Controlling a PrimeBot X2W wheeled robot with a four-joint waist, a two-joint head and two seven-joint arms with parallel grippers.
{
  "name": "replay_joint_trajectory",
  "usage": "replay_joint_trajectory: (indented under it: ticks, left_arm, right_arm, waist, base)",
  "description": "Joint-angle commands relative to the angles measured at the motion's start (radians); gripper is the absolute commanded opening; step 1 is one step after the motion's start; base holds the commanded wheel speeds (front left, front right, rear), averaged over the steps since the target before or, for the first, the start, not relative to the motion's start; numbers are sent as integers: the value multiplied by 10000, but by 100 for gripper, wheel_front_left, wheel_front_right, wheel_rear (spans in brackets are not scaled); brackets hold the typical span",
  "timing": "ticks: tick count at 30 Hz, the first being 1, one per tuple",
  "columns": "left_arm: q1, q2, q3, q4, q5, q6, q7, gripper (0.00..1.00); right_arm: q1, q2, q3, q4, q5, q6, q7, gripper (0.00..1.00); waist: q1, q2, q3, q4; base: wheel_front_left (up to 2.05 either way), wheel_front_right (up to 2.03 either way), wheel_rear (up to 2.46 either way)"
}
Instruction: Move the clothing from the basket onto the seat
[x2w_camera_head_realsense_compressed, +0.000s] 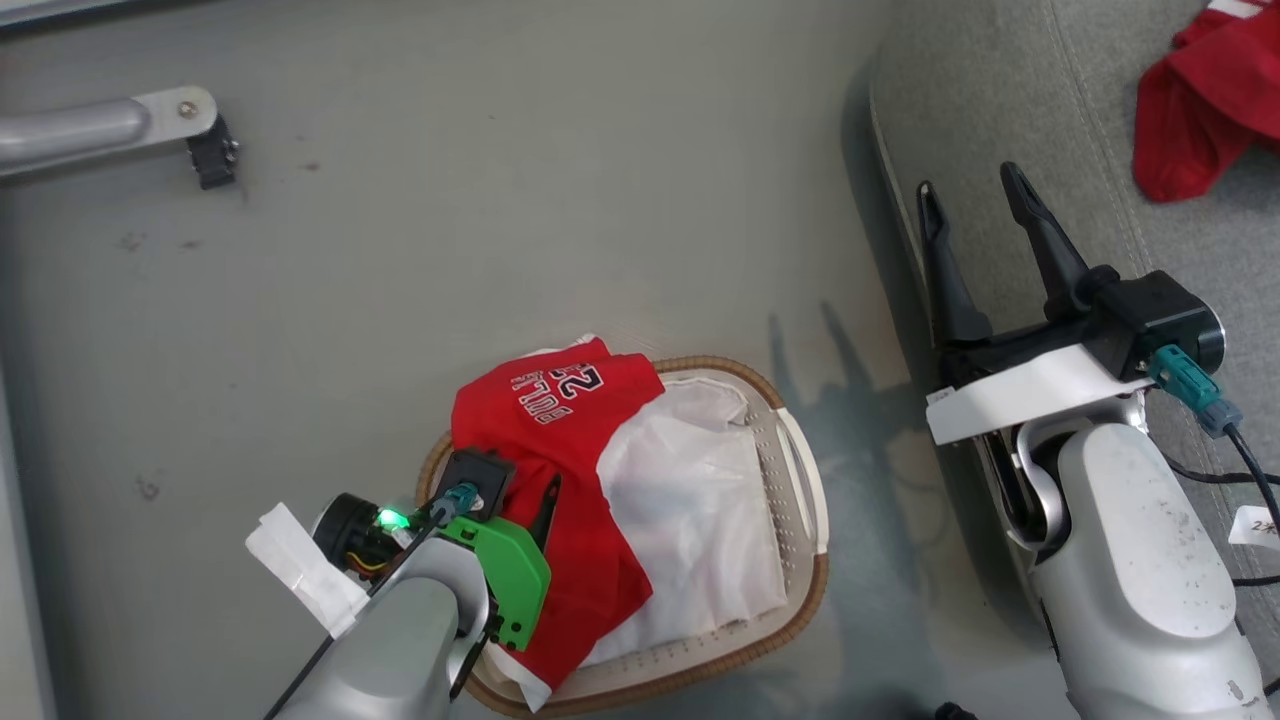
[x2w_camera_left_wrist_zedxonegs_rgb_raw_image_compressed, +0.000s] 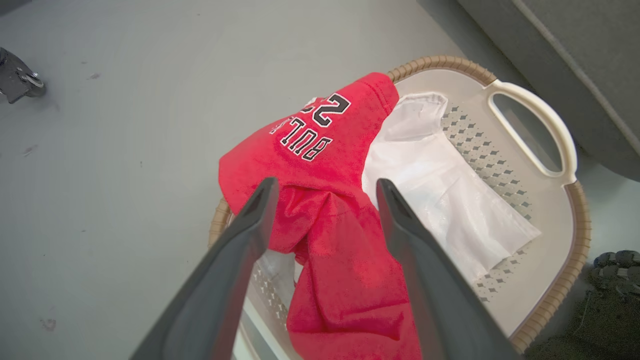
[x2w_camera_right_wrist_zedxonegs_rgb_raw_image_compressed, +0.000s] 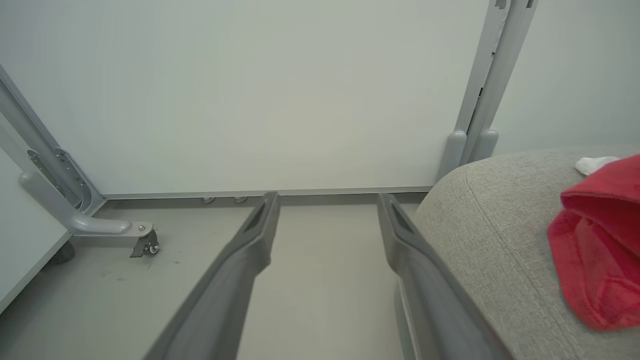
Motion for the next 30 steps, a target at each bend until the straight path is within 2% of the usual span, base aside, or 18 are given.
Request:
replay_joint_trajectory:
  ticks: [1, 10, 18, 24, 25, 26, 27, 28, 30]
  left_arm:
    - [-340, 63, -58, 182, 69, 78, -3, 100]
    - [-1094, 154, -199, 1558, 70, 365, 28, 100]
    - [-1375, 364, -262, 2002, 11, 617, 484, 100]
    - [-1372, 378, -413, 2135, -60, 443, 1112, 100]
    - [-1382, 371, -433, 2144, -71, 392, 1183, 76]
    - [-1383, 362, -454, 2150, -63, 371, 1200, 40]
    - [-1357, 335, -494, 2152, -62, 326, 1148, 13]
    - [-1309, 301, -523, 2148, -80, 290, 1105, 0]
    - [-1223, 237, -579, 2130, -100, 227, 949, 0]
  right_arm:
    - [-182, -20, 83, -83, 103, -11, -53, 100]
    - [-622, -18, 577, -311, 463, -11, -53, 100]
    - [-850, -20, 857, -449, 705, -12, -53, 100]
    - [-980, -21, 989, -494, 812, -11, -53, 100]
    - [-990, -21, 995, -483, 819, -11, -53, 100]
    - [-1005, -23, 991, -471, 816, -11, -53, 100]
    - [-1011, -21, 985, -447, 798, -11, -53, 100]
    - [-993, -23, 980, -424, 774, -11, -53, 100]
    - [-942, -24, 962, -376, 704, -12, -53, 100]
  waist:
    - [-1, 0, 1170, -1003]
    - [-1, 0, 2252, -1578]
    - [-1, 0, 2807, -1793]
    - [-1, 0, 2993, -1852]
    - [-1, 0, 2999, -1844]
    - [-1, 0, 2994, -1831]
    - [-1, 0, 2968, -1806]
    - [-1, 0, 2928, -1776]
    - [-1, 0, 2831, -1714]
  base:
    - [0, 0, 0]
    - [0, 0, 0]
    - [0, 0, 0]
    - [0, 0, 0]
    - [0, 0, 0]
    - [0, 0, 0]
    - [0, 0, 0]
    - [0, 0, 0]
    - [0, 0, 0]
